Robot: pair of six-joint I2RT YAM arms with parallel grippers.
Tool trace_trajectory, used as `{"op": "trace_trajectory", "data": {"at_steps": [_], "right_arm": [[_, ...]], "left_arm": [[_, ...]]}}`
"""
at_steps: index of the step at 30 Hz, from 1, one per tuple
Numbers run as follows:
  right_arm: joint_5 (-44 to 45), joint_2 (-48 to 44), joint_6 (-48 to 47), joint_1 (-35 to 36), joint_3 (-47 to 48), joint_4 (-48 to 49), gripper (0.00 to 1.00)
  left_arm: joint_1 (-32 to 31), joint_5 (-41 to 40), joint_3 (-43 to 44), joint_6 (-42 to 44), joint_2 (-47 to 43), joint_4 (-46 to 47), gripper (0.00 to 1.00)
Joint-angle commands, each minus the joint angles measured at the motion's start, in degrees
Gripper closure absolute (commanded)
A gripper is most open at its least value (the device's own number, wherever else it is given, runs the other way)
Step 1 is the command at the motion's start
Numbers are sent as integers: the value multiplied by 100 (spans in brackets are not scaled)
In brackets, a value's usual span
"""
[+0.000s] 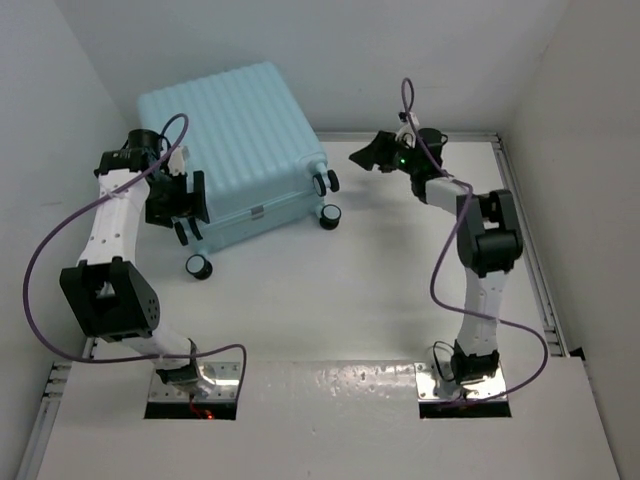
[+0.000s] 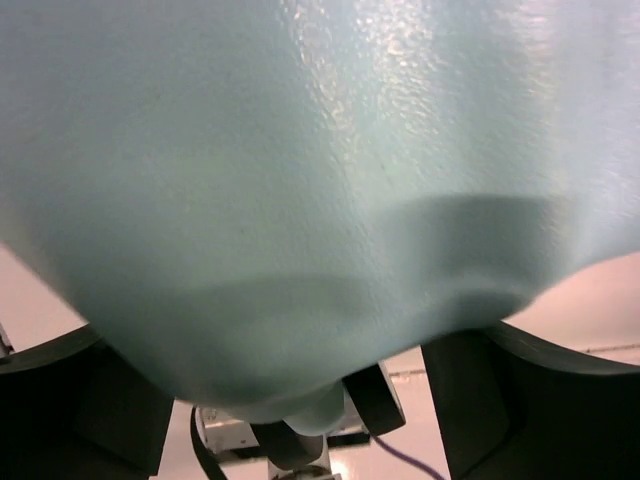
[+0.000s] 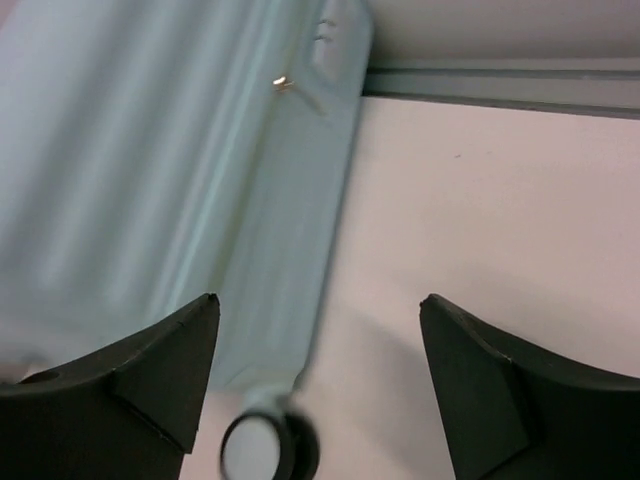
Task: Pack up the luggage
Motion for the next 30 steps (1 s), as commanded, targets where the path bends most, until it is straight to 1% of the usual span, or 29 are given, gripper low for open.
{"op": "trace_trajectory", "data": {"at_steps": [1,3,4,5,7,10,12,13,14,15,17,18,19,20,22,25,26,28,29,30], "right_arm": [[-1075,-940,-1173,109,-541,-1736,19],[-1093,-1266,-1668,135,-674,-2366,18],[-954,-1311,-1940,152,-735,-2699,18],[-970,-1381,-1882,118,-1075,-2572,18],[-979,-1575,-1392,117,-1219,-2134,18],[-874,-1760,-1179,161,-1026,-2175,17],[-768,-1927,-1327,153,-684,-2473,15],[-664,-2058,-1676,153,-413,-2874,14],[-610,-2085,-1784,187,-115,-3453,14],[-584,-2120,-1872,214,132,-3484,14],[-408,-2164,-1829,214,431,-4202,14],[-373,-2164,-1812,214,685,-4353,14],[-381,-2130,-1759,223,819,-4477,14],[-364,-2129,-1759,249,924,-4835,14],[-337,-2138,-1802,328,1224,-4970,13],[-232,-2077,-2039,592,1592,-5444,11],[-6,-1894,-2327,775,1863,-5767,10],[119,-1708,-2479,1065,2460,-6252,10],[337,-1368,-2679,1145,2629,-6584,10],[426,-1286,-2742,1346,2770,-6692,10]], "left_arm": [[-121,181,64,-480,-238,3341,9],[-122,14,3,-427,-510,3341,7],[-122,-48,2,-427,-607,3341,7],[-122,-48,2,-427,-782,3341,7],[-122,-48,-51,-427,-950,3341,6],[-174,-162,-173,-427,-1293,3289,2],[-227,-232,-244,-357,-1451,3219,1],[-227,-381,-296,-296,-1591,3218,1],[-227,-435,-349,-295,-1671,3218,1],[-227,-505,-350,-243,-1732,3166,1],[-280,-821,-481,-242,-1916,3165,1],[-280,-944,-481,-242,-1970,3165,1],[-280,-1249,-542,-242,-1970,3165,1],[-280,-1400,-604,-321,-2057,3165,1],[-280,-1760,-665,-391,-2128,3113,1],[-227,-1894,-736,-462,-2251,3112,1],[-227,-1955,-788,-462,-2251,3112,1],[-175,-2008,-789,-462,-2251,3051,1],[-174,-2061,-737,-462,-2251,2999,1],[-174,-2061,-736,-462,-2251,2998,1]]}}
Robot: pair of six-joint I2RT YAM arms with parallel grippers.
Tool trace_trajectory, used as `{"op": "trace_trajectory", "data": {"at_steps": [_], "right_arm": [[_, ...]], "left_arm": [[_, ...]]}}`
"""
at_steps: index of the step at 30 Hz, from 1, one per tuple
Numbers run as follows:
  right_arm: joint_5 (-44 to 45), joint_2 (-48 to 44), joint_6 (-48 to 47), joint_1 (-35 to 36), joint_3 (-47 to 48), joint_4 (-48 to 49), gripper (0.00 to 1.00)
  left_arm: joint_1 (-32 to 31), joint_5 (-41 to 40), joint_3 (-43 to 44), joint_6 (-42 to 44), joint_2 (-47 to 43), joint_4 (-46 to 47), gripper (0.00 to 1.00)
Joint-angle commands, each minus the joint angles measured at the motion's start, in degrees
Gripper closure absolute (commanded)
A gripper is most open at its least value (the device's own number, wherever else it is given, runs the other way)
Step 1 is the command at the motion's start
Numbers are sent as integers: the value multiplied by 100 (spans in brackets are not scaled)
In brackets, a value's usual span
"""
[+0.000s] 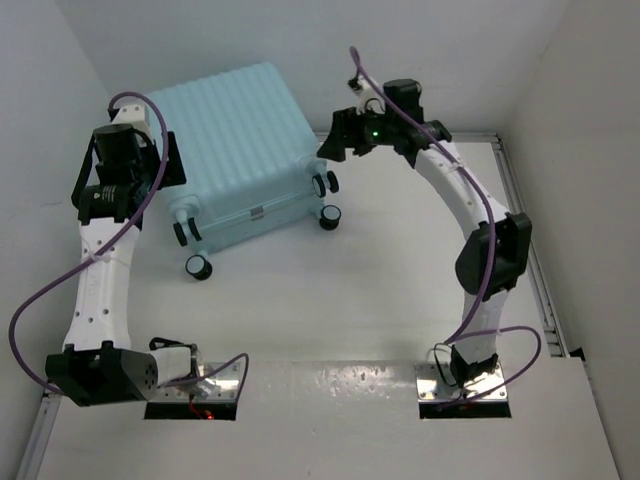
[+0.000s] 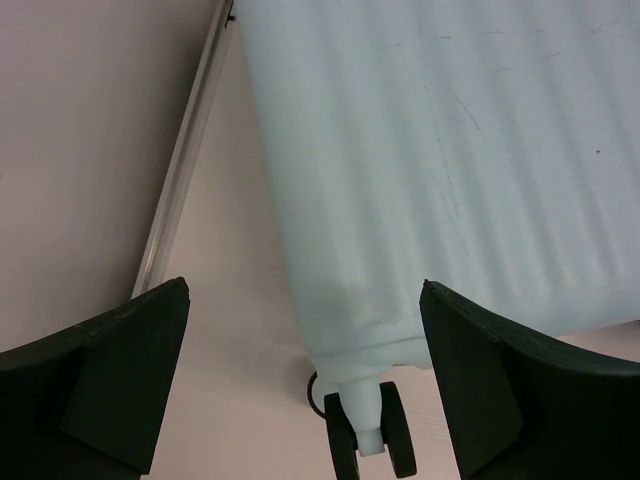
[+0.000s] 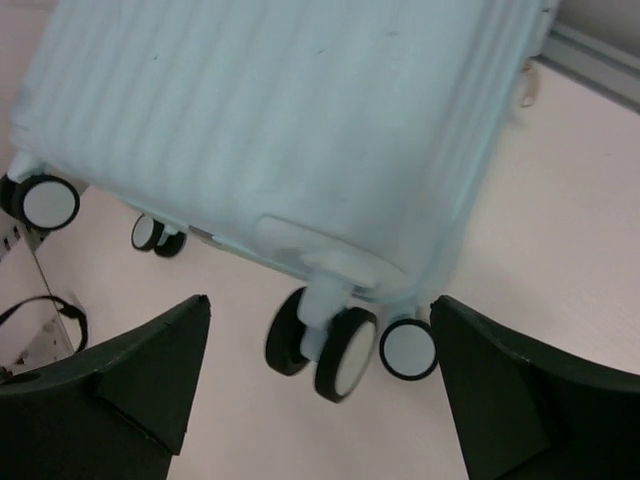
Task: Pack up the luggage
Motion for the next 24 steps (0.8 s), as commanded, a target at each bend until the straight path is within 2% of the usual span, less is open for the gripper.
{"op": "trace_trajectory", "data": {"at_steps": [1,6,9,12,14,16,17,18,19,22,24], "right_arm": [[519,500,-542,430,757,-1127,10],[1825,1123,-963,921,1311,-1478,10],[2371,1423,-1208,1036,1612,-1743,12],[2611,1424,-1376,1089,1498,-1762,14],[2603,1389,-1482,1115,1296,-1701,26],[2489,1380,-1500,1072,1182,-1631,45],[2314,1362,-1692,1054,1103,-1613,74],[2226,1292,-1728,1037,1042,-1552,91],[2042,1205,-1772,984,815,-1473,100],[1524,635,-1965,800,155,-1165,100],[1461,-22,-2001,686,-773,-778,100]], "left_arm": [[103,-273,29,-143,-94,120,1],[217,-737,-155,-143,-156,67,1],[270,-984,-156,-143,-156,14,1],[270,-1091,-156,-143,-156,-47,1],[270,-1143,-226,-143,-156,-47,1],[323,-1344,-349,-309,-103,-47,1],[384,-1398,-349,-493,-33,-47,1],[498,-1398,-401,-556,28,-47,1],[569,-1398,-402,-617,90,-47,1],[1051,-1057,-402,-793,327,-47,1],[1341,-714,-340,-933,459,14,1]]}}
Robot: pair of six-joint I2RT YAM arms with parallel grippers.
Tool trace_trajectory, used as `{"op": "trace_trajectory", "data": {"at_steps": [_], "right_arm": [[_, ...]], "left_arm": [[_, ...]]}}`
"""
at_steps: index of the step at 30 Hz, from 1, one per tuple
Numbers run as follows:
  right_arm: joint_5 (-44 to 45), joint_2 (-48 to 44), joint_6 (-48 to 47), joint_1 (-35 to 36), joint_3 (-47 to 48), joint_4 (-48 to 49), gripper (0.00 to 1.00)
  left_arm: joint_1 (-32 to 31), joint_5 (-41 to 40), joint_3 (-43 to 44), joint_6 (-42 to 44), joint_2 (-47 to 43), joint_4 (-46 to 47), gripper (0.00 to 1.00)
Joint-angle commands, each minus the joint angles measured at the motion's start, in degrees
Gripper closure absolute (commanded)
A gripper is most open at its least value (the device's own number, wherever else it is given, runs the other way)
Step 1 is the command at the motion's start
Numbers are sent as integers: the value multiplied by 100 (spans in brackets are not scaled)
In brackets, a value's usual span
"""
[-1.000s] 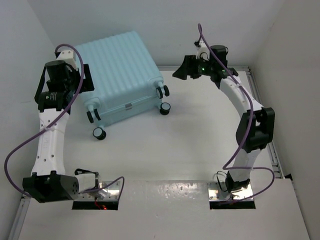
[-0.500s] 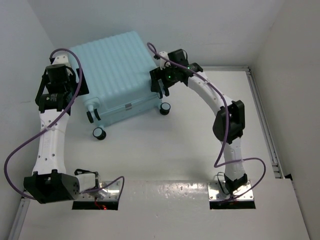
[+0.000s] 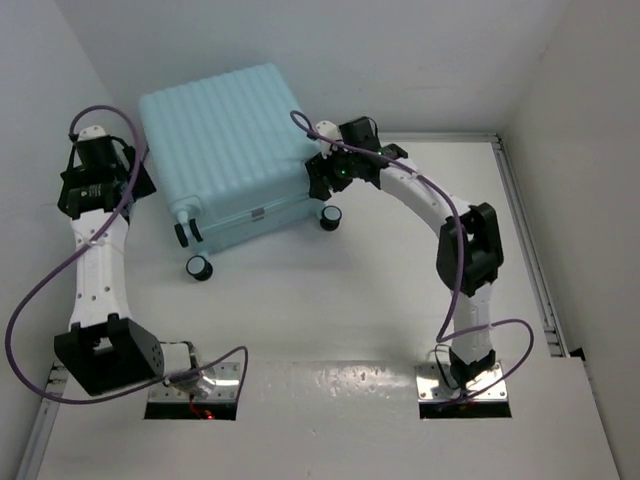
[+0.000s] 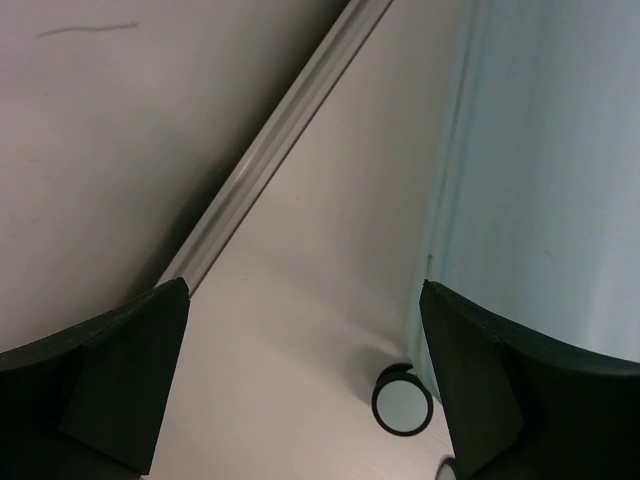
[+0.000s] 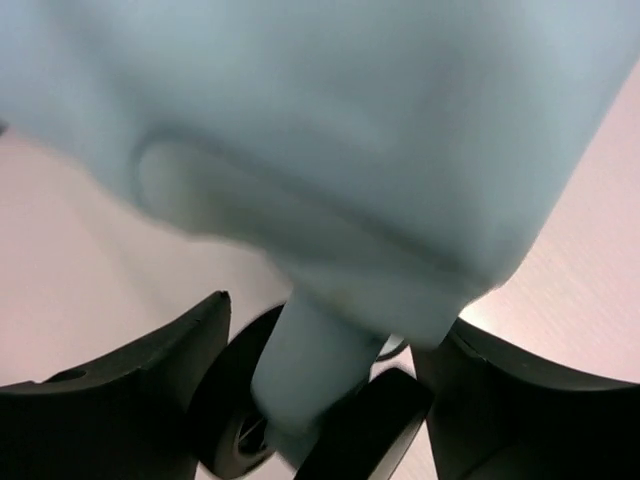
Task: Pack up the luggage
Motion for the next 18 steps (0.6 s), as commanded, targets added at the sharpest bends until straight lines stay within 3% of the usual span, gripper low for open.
{"op": "trace_trajectory", "data": {"at_steps": [1,5,11,12,13,14,15,16,18], "right_arm": [[-442,-1119,-488,-392,-1029,-13,100],[-858,-2121,-647,-629,-2764,14,100],[-1952,-4116,-1550,-639,-4220,-503,100],[-2078,-4283,-1640,-630,-4491,-670,95],[-2158,-4685,-1719,-630,-4546,-846,77],[-2141,-4802,-1616,-665,-4581,-891,52],[-2080,-4881,-1536,-787,-4625,-900,38],[-1967,-5056,-1440,-858,-4591,-935,26],[-1983,-5032,-1203,-1341,-4434,-709,17]], "left_arm": [[609,611,109,-381,291,160,1],[1024,1570,347,-443,817,275,1],[1104,3159,812,-214,1750,608,1],[1104,3510,866,-214,2073,792,1],[1104,3870,970,-214,2276,794,2],[1008,4231,1250,-214,2479,794,2],[946,4339,1366,-214,2663,855,4],[876,4401,1498,-275,2987,855,4],[648,4218,1736,-276,3183,925,4]]}}
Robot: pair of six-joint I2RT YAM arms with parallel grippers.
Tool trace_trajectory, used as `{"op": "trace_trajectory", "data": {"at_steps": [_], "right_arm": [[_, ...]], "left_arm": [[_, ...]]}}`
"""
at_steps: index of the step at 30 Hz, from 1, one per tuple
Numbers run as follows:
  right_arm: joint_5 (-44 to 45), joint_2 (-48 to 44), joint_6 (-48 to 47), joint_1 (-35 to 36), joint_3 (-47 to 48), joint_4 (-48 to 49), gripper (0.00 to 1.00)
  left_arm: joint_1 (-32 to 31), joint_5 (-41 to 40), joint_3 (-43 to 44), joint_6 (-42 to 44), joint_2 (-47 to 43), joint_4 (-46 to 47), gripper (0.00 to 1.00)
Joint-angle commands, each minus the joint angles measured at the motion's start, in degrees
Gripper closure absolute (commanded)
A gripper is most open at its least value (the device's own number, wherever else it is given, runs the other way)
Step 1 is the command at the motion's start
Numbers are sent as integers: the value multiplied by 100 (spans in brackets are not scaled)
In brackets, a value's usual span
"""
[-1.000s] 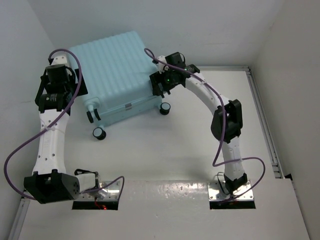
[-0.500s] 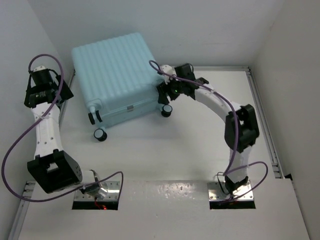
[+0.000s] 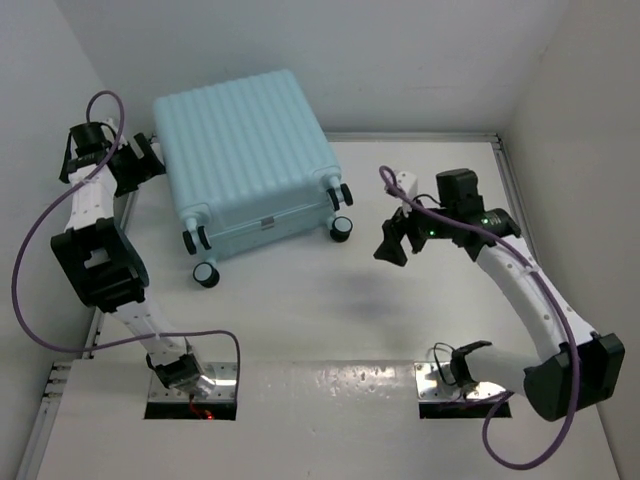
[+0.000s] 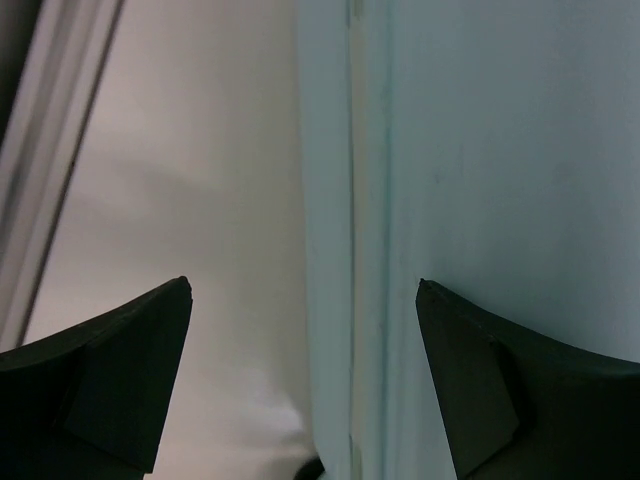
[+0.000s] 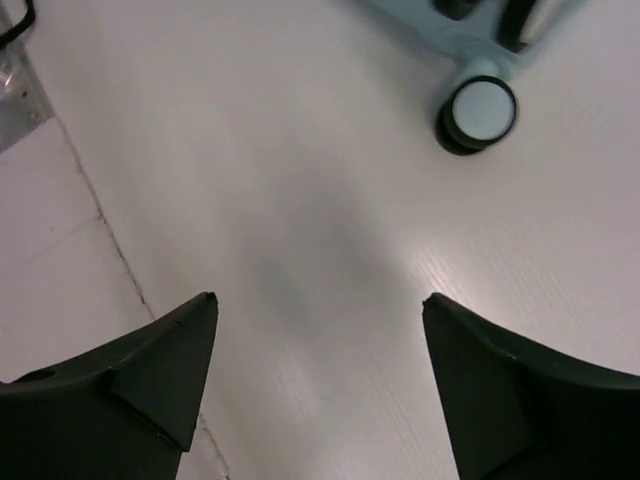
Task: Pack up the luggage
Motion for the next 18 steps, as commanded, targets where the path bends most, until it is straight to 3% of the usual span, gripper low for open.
{"op": "trace_trajectory", "data": {"at_steps": [1,6,11,15,18], "right_arm": [[-164,107,184,-539,168,174,17],[318,1283,1089,-348,1624,-194,17],[686,2512,2064,101,2585,-19,8],[1502,3234,2346,513,3375,-203,5],[1435,3577,2417,620,3754,-116,4]], "left_arm": [[-352,528,392,-3,231,381,4],[-607,229,410,-3,293,522,4],[-660,114,146,59,179,575,4],[-555,36,-213,112,-6,575,4],[-450,87,-459,112,-173,680,4]]}}
